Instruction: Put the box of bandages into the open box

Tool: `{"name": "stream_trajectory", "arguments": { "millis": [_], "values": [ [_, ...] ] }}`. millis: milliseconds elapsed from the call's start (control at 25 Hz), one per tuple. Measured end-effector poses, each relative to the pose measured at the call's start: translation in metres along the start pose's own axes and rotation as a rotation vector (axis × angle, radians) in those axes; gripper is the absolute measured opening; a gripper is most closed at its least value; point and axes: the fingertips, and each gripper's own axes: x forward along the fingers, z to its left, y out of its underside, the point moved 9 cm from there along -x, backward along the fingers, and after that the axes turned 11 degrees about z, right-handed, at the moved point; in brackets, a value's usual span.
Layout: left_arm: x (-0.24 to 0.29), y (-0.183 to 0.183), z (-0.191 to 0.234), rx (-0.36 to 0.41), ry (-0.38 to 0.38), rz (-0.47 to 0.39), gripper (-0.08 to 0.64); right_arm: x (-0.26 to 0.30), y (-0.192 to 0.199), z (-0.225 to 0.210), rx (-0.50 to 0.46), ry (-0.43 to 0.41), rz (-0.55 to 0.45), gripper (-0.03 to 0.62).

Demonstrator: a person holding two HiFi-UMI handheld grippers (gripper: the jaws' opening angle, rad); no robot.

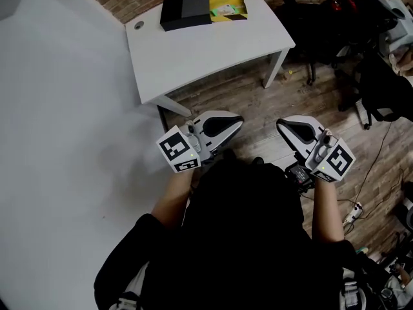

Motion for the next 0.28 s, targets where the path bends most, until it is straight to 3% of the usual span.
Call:
{"name": "stream_trajectory", "arguments": {
  "millis": [280],
  "values": [
    [0.057, -0.004, -0.035, 0.011, 0.038, 0.011, 0.015, -0.069, 0.027, -0.008, 0.065, 0.034, 0.026, 0.005]
  ]
}}
